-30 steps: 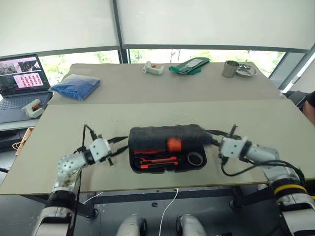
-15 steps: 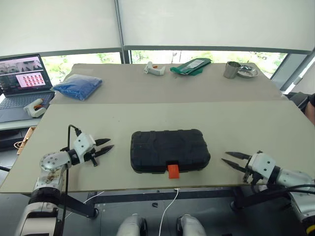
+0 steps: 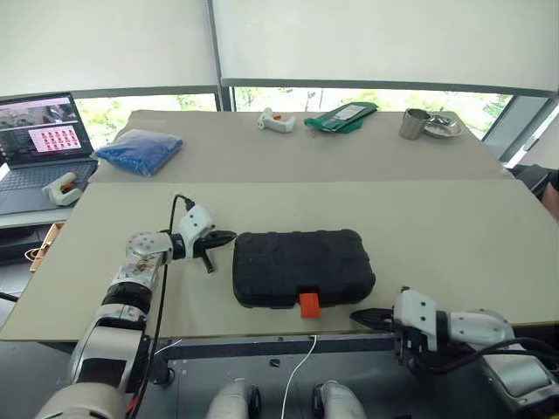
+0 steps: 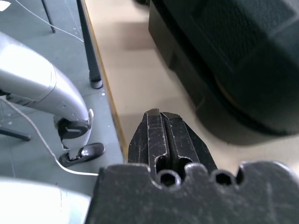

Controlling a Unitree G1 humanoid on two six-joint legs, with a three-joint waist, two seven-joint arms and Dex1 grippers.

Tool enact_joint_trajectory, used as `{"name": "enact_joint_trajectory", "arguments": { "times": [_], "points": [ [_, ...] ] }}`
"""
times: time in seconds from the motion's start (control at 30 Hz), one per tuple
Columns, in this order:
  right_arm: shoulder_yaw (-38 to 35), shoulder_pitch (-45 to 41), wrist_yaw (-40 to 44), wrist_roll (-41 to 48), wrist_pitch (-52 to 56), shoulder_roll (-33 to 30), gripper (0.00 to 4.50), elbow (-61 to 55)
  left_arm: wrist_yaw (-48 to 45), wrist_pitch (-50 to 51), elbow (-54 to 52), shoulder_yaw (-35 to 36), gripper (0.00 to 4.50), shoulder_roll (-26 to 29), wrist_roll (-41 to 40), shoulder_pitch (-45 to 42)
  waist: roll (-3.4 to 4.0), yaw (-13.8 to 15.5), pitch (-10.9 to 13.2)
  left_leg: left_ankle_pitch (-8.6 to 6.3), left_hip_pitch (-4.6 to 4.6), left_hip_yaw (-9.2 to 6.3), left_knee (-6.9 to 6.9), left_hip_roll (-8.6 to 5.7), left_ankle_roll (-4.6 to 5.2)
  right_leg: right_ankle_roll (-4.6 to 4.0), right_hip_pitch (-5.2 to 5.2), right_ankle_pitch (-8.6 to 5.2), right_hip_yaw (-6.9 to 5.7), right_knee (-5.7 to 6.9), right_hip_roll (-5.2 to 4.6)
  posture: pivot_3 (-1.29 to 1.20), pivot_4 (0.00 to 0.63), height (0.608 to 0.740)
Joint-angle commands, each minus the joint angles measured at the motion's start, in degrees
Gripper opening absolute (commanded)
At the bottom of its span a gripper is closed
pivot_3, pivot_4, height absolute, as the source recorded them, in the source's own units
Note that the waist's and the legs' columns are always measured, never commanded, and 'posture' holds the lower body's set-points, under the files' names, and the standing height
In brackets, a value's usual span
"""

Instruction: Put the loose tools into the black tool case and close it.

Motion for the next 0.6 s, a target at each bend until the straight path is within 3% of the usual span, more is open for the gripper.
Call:
{"name": "enact_joint_trajectory", "arguments": {
  "times": [0.03,0.3,0.6],
  "points": [
    [0.49,-3.78,-2.63,-2.60,2.31,3.20,0.06,-0.05,-2.53,0.50,-0.03,-0.34,0.05,0.38,0.36,-0.88,-0.03,0.01,0.02,0.01,0.00,0.00,0.01,0.00,-0.01,0.00,-0.02,0.00,0.00,0.02,0.01,0.00,0.150,0.740],
    [0.51,-14.68,-5.51,-6.51,1.64,10.81,0.06,10.81,-5.29,5.02,-5.05,1.75,0.05,1.59,-2.98,2.82,-0.09,-0.62,0.06,0.03,0.01,0.00,0.04,0.02,-0.06,-0.03,-0.06,0.03,0.03,0.06,0.00,0.00,0.150,0.740],
    [-1.58,-24.64,-5.78,-9.04,-5.24,12.76,0.06,25.46,-4.91,17.39,-22.84,9.54,0.05,4.55,-12.90,12.24,-0.09,-1.02,0.06,0.06,-0.24,0.00,0.03,0.00,-0.07,-0.33,-0.30,0.22,0.04,0.10,-0.02,0.00,0.150,0.740]
  ]
}}
